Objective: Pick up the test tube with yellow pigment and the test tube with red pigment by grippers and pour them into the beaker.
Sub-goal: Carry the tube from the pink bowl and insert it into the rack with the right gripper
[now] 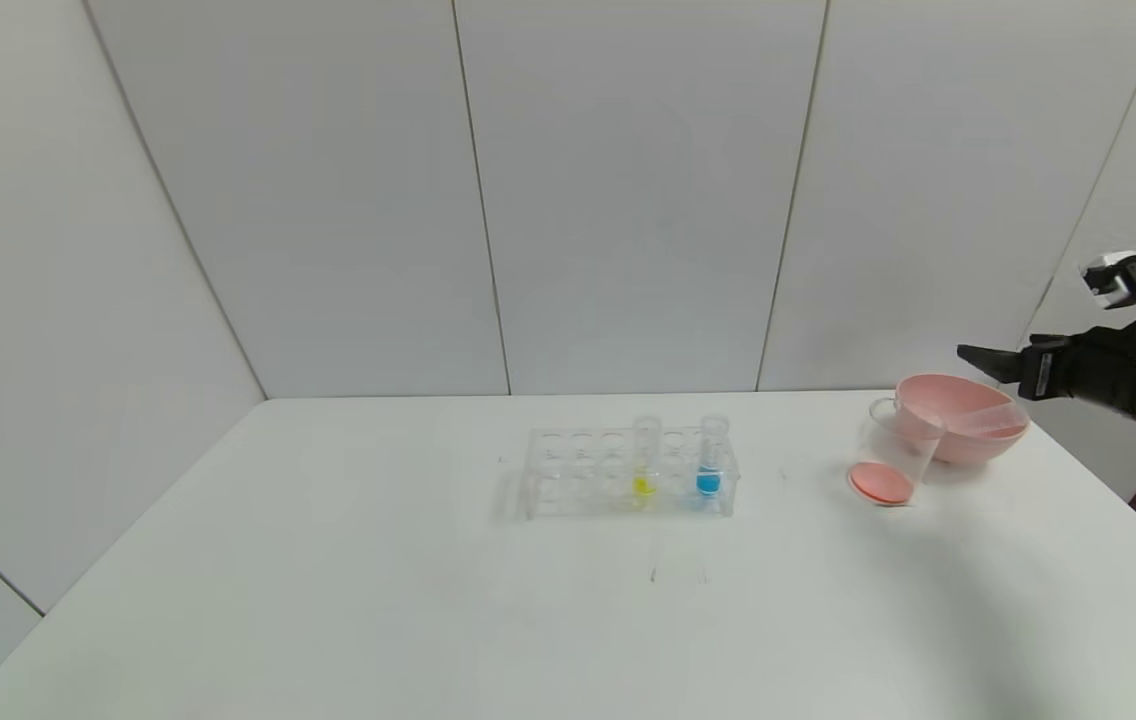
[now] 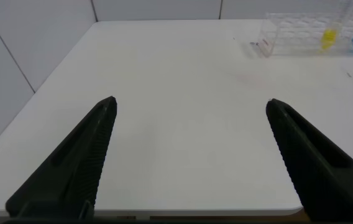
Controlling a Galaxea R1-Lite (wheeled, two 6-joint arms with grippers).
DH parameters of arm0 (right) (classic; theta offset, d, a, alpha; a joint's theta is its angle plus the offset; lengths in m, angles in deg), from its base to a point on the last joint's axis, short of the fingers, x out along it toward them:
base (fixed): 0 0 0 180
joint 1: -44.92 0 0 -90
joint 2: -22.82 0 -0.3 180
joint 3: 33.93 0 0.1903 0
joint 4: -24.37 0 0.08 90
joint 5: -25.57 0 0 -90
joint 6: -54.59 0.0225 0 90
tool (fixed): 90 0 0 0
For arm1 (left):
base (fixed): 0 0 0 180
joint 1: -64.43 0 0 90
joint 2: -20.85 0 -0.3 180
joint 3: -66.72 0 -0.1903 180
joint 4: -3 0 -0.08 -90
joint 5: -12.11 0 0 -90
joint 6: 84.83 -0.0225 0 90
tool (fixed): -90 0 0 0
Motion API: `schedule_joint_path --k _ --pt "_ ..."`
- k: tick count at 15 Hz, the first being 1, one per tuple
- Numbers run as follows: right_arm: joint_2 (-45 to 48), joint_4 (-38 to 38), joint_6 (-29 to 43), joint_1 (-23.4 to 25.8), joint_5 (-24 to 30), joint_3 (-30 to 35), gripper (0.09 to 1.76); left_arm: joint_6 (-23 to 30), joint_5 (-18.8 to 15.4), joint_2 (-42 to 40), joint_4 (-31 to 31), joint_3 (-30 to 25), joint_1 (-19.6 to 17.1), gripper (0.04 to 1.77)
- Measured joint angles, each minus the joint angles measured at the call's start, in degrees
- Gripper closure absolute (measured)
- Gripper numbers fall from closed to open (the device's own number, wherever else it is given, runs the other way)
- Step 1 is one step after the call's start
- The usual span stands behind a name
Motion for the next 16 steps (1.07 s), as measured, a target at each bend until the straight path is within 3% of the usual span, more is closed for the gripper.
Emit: schedule_joint_path --k 3,7,12,16 --pt "6.1 -5.3 3.3 -3.9 -4.7 12.6 0.19 0.0 0.0 0.0 0.0 0.0 0.0 0.09" --pt "18.0 -2.9 6.3 -16.3 -17.2 24.6 0.17 0.0 0.0 0.0 0.0 0.0 0.0 0.09" --pt "25.6 4.8 13.6 -37.3 -35.9 27.6 0.16 0.0 0.0 0.0 0.0 0.0 0.0 0.09" --pt "24.3 6.9 19.5 -52.1 -50.4 25.6 0.15 0.0 0.0 0.0 0.0 0.0 0.0 0.09"
